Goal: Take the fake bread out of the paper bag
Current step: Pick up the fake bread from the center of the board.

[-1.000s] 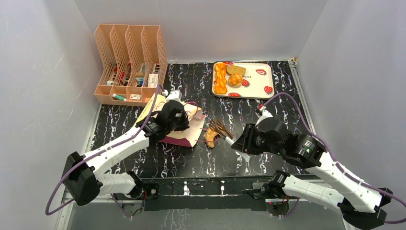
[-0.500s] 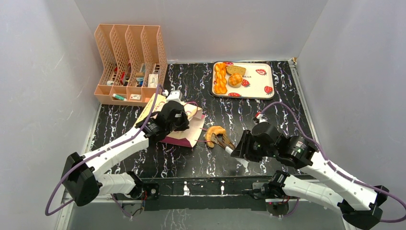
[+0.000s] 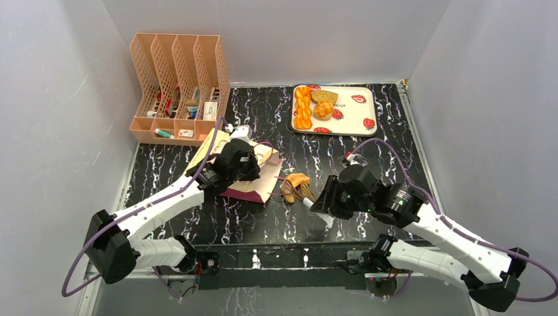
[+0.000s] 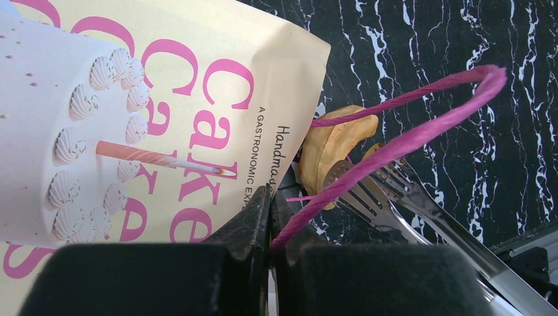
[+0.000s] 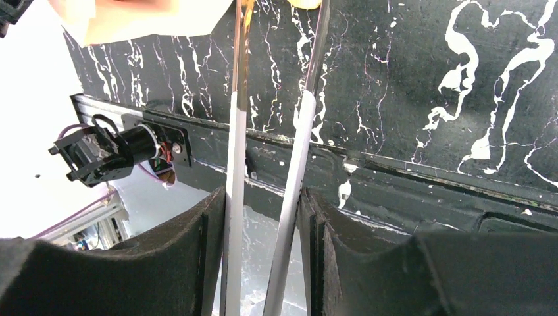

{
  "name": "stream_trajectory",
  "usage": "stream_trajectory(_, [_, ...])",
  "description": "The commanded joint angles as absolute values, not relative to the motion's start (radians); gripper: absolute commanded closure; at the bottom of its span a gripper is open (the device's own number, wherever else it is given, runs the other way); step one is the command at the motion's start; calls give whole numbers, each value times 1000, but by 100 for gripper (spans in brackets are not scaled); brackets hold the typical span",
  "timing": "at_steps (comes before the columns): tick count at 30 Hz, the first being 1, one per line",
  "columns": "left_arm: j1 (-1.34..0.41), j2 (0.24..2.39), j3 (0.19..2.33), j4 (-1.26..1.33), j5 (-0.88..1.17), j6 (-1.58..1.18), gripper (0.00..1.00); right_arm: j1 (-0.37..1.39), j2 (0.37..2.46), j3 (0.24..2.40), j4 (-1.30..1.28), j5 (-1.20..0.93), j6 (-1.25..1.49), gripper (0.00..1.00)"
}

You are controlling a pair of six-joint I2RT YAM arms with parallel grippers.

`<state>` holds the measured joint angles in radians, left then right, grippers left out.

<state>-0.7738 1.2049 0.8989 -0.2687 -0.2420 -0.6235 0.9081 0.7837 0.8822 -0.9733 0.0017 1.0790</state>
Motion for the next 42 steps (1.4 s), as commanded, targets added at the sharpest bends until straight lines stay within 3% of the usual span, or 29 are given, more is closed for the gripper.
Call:
stream_trajectory(1, [-771,1167,884,-259,-224,-606,100,911,792,876,-875,21,1099,60])
stream_trajectory(35, [-776,1108,816,-228,-160,-607,100,910,990,878,-772,-5,1102,60])
stream_trajectory(40, [-776,1106,810,-220,-159,-606,100,910,1020,865,-775,-13,1083,63])
stream_trajectory(42, [-776,1108,813,-219,-160,-606,100,910,1027,858,-778,-14,1076,69])
